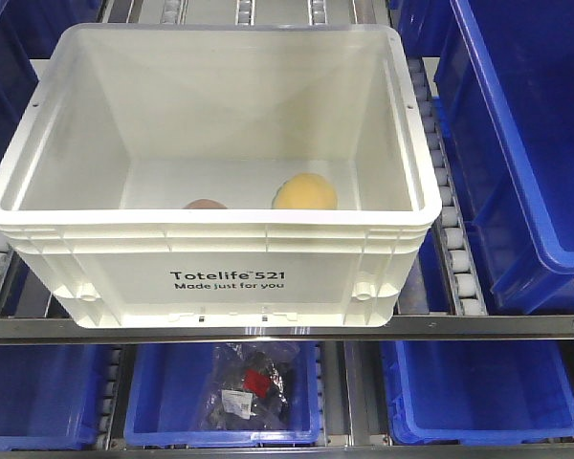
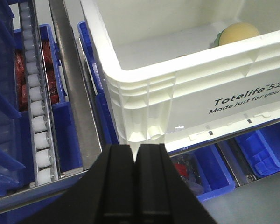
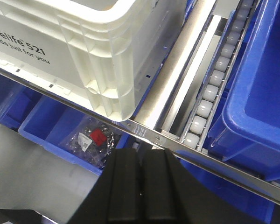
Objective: Place moving items into box and shelve
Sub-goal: 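Open both grippers and withdraw them from the shelved tote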
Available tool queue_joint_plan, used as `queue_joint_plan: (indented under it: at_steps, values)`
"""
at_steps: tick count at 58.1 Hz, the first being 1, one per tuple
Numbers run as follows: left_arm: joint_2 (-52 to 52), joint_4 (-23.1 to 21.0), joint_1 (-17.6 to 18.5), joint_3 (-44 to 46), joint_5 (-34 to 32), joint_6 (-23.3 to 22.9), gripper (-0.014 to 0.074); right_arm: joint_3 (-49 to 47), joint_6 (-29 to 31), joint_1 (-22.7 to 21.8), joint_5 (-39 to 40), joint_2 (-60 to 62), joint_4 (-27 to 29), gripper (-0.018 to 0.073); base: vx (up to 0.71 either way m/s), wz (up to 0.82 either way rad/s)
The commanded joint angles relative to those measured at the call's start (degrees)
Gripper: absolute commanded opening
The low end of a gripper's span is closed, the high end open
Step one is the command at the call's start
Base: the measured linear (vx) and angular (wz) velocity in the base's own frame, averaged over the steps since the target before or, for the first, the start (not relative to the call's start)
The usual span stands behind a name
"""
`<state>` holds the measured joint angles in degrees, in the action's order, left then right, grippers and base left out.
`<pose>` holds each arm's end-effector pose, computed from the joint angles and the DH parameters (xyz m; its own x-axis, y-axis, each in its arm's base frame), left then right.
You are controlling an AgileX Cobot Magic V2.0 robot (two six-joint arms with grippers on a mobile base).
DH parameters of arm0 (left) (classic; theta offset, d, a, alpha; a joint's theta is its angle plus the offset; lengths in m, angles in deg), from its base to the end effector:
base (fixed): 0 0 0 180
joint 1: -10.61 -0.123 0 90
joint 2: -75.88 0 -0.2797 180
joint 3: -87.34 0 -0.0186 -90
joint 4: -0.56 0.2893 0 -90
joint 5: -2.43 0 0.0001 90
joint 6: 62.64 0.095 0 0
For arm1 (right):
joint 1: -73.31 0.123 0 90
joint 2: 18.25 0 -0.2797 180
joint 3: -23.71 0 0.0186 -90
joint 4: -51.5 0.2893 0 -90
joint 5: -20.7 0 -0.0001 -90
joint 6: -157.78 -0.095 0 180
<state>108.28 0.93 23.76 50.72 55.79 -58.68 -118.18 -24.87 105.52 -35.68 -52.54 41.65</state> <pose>0.1048 -0.0240 0.3429 -0.5038 0.1926 -0.8421 0.2607 0.9633 0.0643 0.1026 0.0486 0.3273 -0.5033 -0.3750 -0.7785 -0.4586 0.8795 -0.1272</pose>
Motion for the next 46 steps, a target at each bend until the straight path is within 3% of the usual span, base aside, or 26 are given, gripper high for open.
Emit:
queue_joint_plan:
  at_steps: [1, 7, 33, 38, 46]
  values:
    - [0.4, -0.4, 0.2, 1.4, -3.7, -0.3, 0.0043, -1.5, 0.7, -0.1, 3.4, -0.4, -0.6, -0.0021, 0.0, 0.0]
    - [0.4, -0.4, 0.2, 1.4, -2.0, -0.2, -0.0024, -1.5, 0.5, -0.1, 1.7, -0.4, -0.4, -0.0016, 0.0, 0.0]
    - [-1.0, -0.4, 0.1, 1.3, -1.9, -0.2, -0.0022, -1.5, 0.5, -0.1, 1.7, -0.4, -0.4, -0.0015, 0.0, 0.0]
    - [-3.9, 0.4, -2.6, 0.1, -4.9, -0.1, -0.0022, -1.5, 0.5, -0.1, 1.7, -0.4, -0.4, -0.0015, 0.0, 0.0]
    - [-10.4, 0.4, -8.1, -9.4, -18.3, -0.1, -0.0022, -1.5, 0.6, -0.1, 1.7, -0.4, -0.4, -0.0015, 0.0, 0.0]
